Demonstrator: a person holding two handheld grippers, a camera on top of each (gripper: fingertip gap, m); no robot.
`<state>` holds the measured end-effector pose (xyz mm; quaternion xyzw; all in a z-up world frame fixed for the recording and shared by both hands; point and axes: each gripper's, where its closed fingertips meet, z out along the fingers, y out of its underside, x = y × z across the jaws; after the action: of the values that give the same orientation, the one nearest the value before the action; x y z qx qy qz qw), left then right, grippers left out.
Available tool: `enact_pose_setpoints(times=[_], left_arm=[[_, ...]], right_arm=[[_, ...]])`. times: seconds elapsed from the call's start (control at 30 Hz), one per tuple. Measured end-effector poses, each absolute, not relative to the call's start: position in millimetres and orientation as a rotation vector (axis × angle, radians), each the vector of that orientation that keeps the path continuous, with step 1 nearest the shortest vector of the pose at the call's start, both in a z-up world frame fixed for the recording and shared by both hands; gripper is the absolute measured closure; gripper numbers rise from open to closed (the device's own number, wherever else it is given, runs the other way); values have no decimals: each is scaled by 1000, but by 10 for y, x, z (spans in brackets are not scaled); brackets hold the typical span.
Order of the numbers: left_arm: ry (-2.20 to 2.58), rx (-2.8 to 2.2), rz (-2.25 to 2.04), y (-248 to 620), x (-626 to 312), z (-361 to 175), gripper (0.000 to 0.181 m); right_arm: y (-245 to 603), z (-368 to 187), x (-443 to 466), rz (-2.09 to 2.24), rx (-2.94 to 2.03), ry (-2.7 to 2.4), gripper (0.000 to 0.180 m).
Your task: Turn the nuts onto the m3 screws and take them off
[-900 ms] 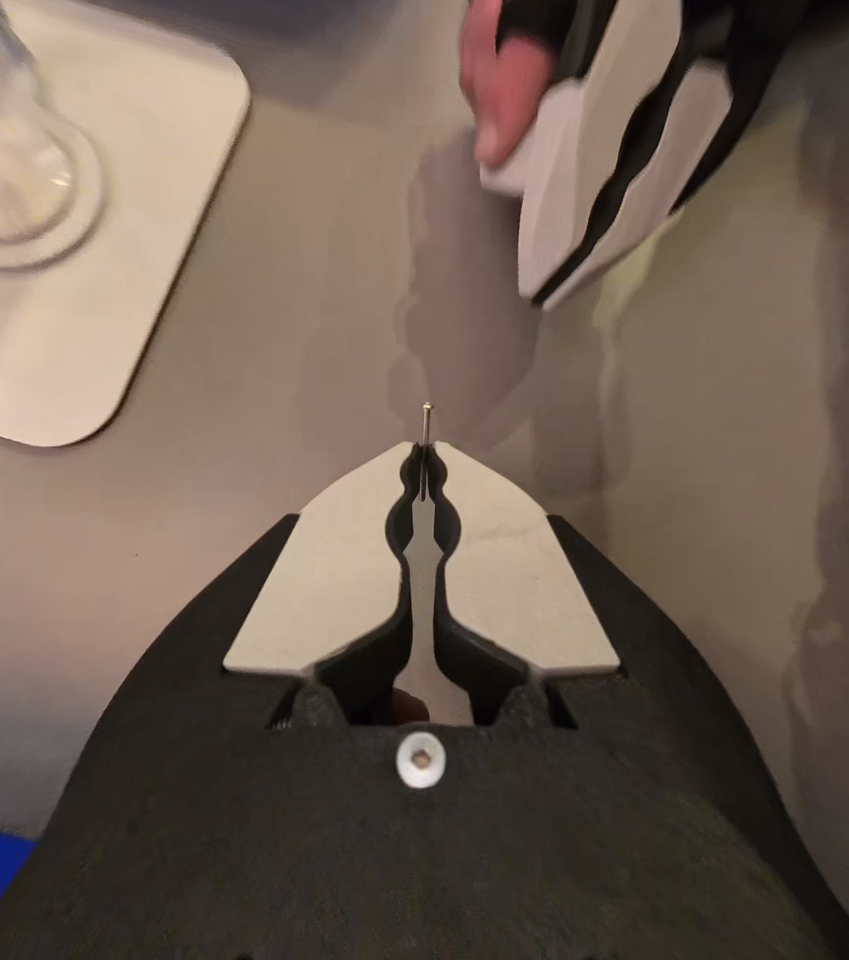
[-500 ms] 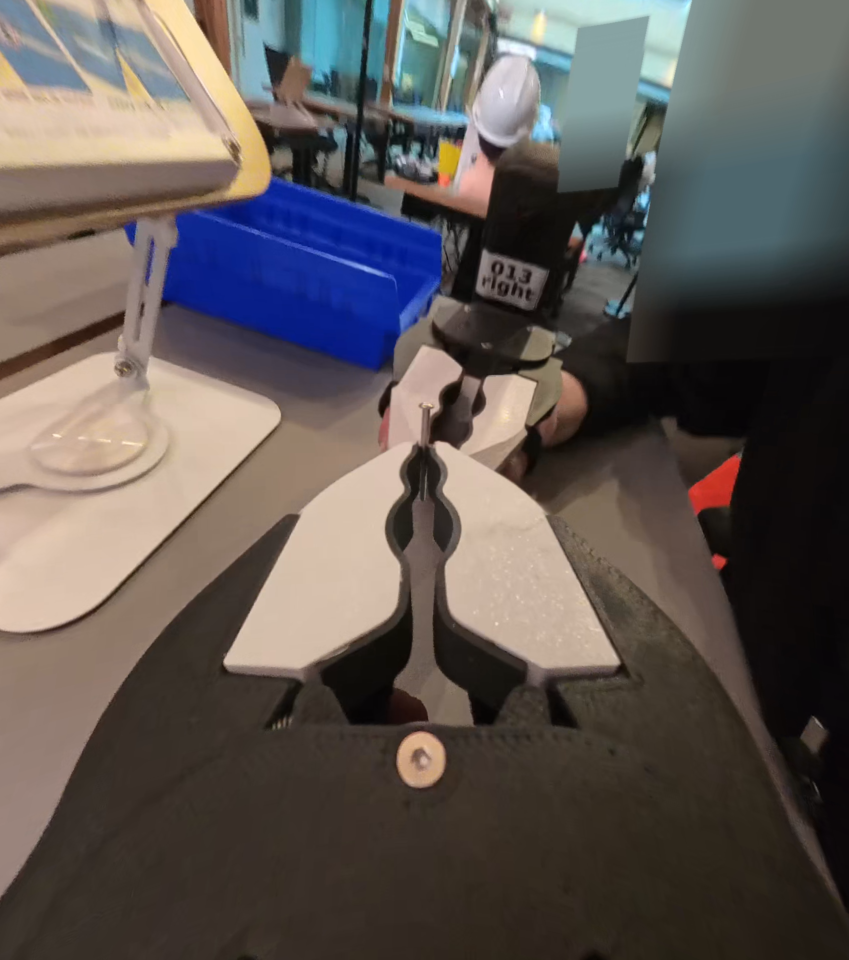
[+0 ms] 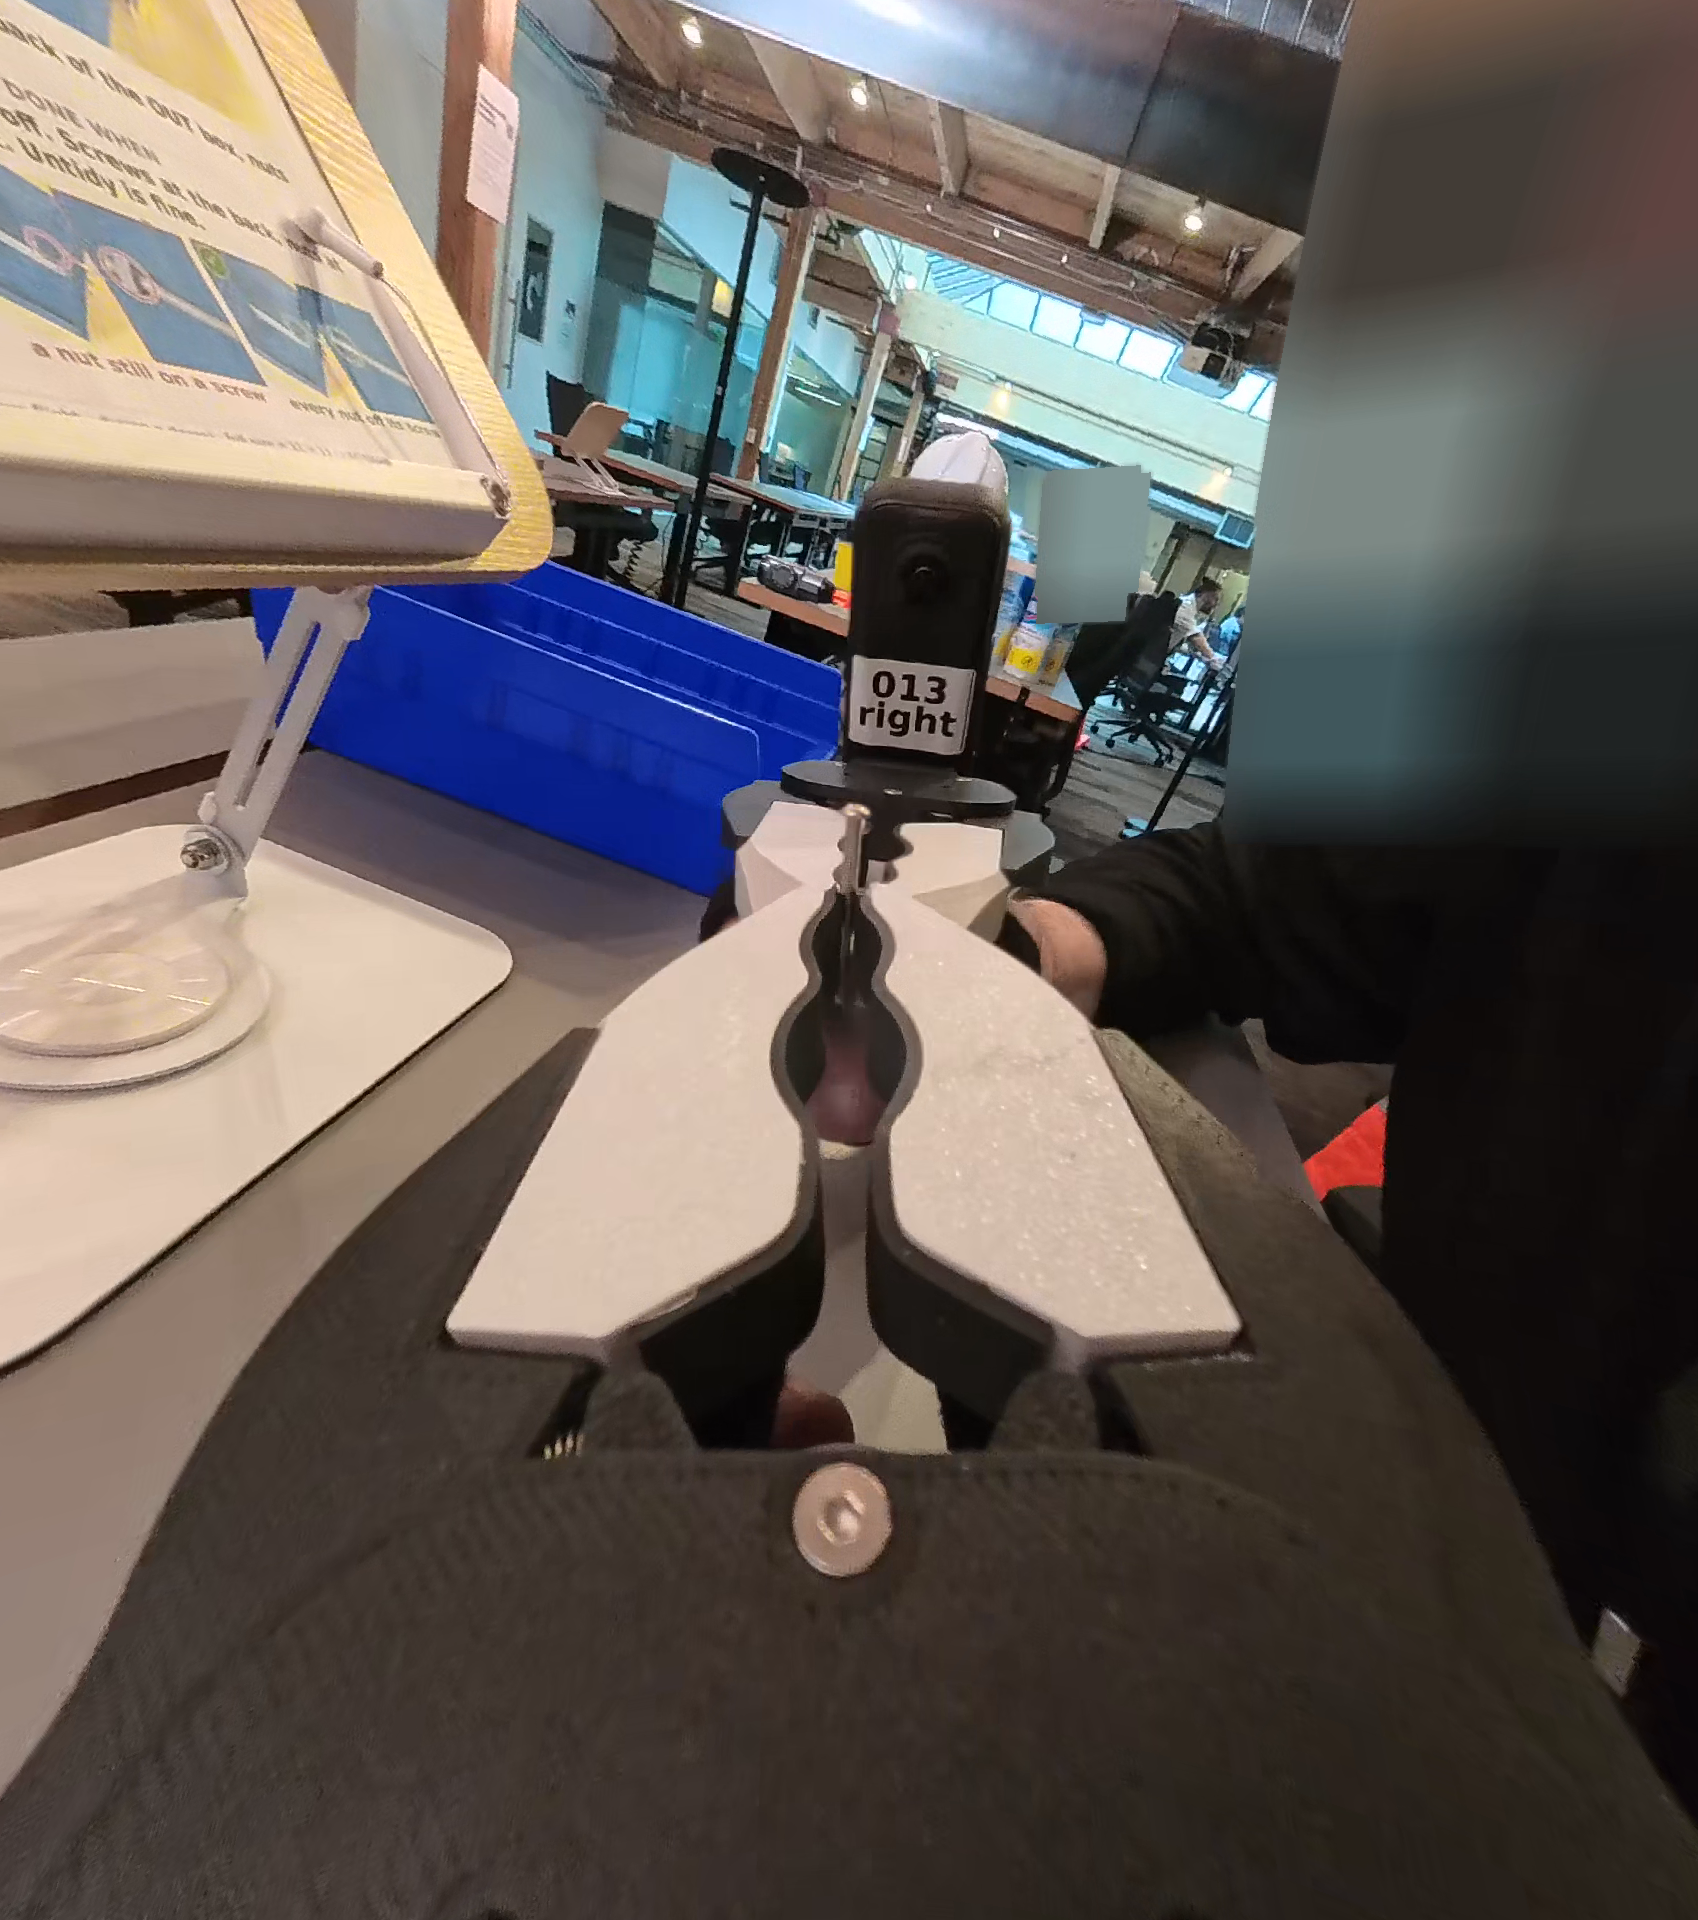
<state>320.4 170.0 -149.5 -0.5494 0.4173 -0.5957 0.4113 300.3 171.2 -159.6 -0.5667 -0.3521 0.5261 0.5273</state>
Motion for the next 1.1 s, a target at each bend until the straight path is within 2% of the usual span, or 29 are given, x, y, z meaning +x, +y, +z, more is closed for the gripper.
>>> enact_pose_setpoints(times=[0.23,0.33,0.47,0.57,0.83,1.0,1.1], left_arm=[[1050,-1377,-1516,1689,3198,-1488,179],[1090,-1403,-1436,1722,3122,-1510,161],[1230,-1441,-1166,1759,3021,-1573,152],[1293,-1457,-1009,1772,3033,-1593,137],[1466,-1431,-748,1727,3125,-1670,159],[1576,-1456,-656,1683,3155,-1823,155],[1574,-1452,-698,1650,3160,-1807,164]], right_arm=[[1702,-1594,3008,1230,-1370,-873,178],[1755,-1608,3049,1140,-1425,-952,178],[1831,-1638,3129,848,-1459,-1173,177],[1827,-1698,3149,668,-1465,-1338,177],[1787,-1910,3154,378,-1465,-1595,177],[1770,-1921,3149,351,-1448,-1613,177],[1764,-1939,3158,329,-1444,-1632,177]])
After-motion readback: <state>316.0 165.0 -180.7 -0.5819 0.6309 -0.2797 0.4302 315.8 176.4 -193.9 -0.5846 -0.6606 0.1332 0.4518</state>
